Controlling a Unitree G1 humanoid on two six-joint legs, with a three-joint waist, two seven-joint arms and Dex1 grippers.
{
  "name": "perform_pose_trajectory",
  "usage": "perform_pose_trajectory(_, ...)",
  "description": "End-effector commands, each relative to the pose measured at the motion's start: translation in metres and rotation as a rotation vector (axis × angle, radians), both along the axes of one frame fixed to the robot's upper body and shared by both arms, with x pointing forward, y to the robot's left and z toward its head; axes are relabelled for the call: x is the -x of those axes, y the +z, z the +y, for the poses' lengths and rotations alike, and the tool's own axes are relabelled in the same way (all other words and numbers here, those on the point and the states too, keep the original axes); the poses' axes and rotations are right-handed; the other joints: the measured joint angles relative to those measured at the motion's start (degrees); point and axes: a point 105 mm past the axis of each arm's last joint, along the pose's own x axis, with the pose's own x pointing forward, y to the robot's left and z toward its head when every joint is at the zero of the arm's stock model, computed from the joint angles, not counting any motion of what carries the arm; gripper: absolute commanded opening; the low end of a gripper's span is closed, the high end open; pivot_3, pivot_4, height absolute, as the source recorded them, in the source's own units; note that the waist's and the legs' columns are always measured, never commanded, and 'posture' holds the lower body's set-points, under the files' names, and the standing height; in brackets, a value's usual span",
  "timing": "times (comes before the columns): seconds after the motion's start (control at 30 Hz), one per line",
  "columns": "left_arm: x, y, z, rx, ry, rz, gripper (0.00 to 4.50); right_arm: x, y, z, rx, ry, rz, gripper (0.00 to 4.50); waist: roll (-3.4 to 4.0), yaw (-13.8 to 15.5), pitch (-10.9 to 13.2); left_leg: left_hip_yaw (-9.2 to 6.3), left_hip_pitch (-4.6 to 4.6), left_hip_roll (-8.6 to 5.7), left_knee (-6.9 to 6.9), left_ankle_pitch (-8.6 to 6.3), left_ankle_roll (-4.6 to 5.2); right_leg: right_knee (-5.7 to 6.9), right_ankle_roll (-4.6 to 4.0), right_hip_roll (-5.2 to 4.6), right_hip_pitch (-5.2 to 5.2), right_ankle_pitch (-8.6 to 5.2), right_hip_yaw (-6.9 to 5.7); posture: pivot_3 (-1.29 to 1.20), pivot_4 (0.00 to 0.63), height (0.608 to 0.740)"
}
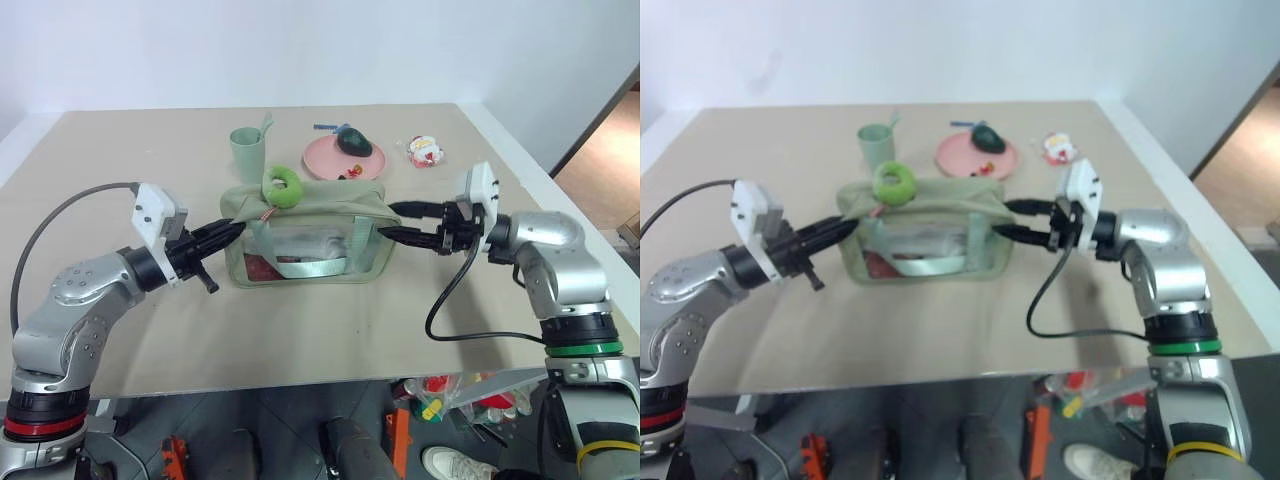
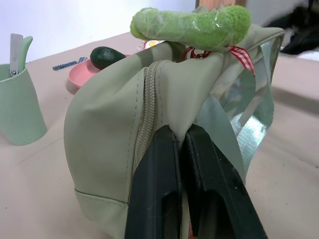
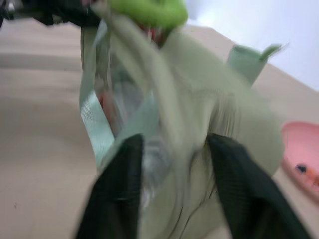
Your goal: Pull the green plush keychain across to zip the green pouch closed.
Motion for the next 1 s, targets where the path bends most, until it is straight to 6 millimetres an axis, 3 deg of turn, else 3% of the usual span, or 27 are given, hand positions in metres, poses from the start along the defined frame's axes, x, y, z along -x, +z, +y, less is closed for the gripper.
perform_pose_trajectory(0.03,0.001,0.000,0.000,-0.021,-0.012,-0.010,0.00,0.020,0.051,0.021,-0.044,0.091,-0.129,3.67,0.00,-0.02,0.00,-0.01,0.01,0.02,-0.01,0.00,0.00,0.00,0.00,0.02,0.00,0.00,0.00,0.00,0.150,0.740)
perform_pose_trajectory(0.1,0.000,0.000,0.000,-0.021,-0.010,-0.014,0.00,0.030,0.068,0.042,-0.077,0.162,-0.144,4.37,0.00,-0.02,0.00,-0.07,0.00,0.04,-0.03,0.00,0.00,0.00,-0.05,0.03,0.01,-0.03,-0.07,0.00,0.150,0.740)
perform_pose_trajectory(0.23,-0.003,0.002,0.001,-0.027,0.001,-0.027,0.00,0.041,0.071,0.077,-0.110,0.269,-0.139,4.44,-0.03,0.04,-0.02,-0.12,-0.01,0.08,-0.07,-0.01,0.01,0.00,-0.07,0.08,0.00,-0.04,-0.12,0.00,0.150,0.740)
perform_pose_trajectory(0.4,-0.006,0.004,-0.001,-0.033,0.012,-0.043,0.00,0.023,0.038,0.113,-0.036,0.254,-0.090,4.44,-0.04,0.06,-0.03,-0.15,-0.06,0.06,-0.06,-0.01,0.00,0.00,-0.08,0.02,-0.01,-0.05,-0.16,0.00,0.150,0.740)
perform_pose_trajectory(0.6,-0.006,0.005,-0.007,-0.027,0.005,-0.051,0.00,-0.004,0.031,0.126,-0.025,0.183,-0.048,4.44,-0.04,0.11,-0.03,-0.14,-0.11,0.04,-0.03,0.00,0.00,0.00,-0.08,-0.01,-0.03,-0.03,-0.17,0.00,0.150,0.740)
perform_pose_trajectory(0.8,-0.002,0.000,-0.011,-0.029,0.001,-0.044,0.00,-0.014,0.036,0.135,-0.066,0.175,0.006,4.44,-0.04,0.17,-0.03,-0.21,-0.12,0.06,-0.09,-0.01,0.00,0.00,-0.09,0.00,-0.05,-0.04,-0.26,0.00,0.150,0.740)
perform_pose_trajectory(1.0,-0.001,-0.003,-0.012,-0.031,0.007,-0.039,0.00,-0.014,0.028,0.141,-0.056,0.194,0.047,2.55,-0.04,0.20,-0.03,-0.26,-0.14,0.04,-0.09,0.00,0.00,0.00,-0.10,-0.02,-0.03,-0.05,-0.30,0.00,0.150,0.740)
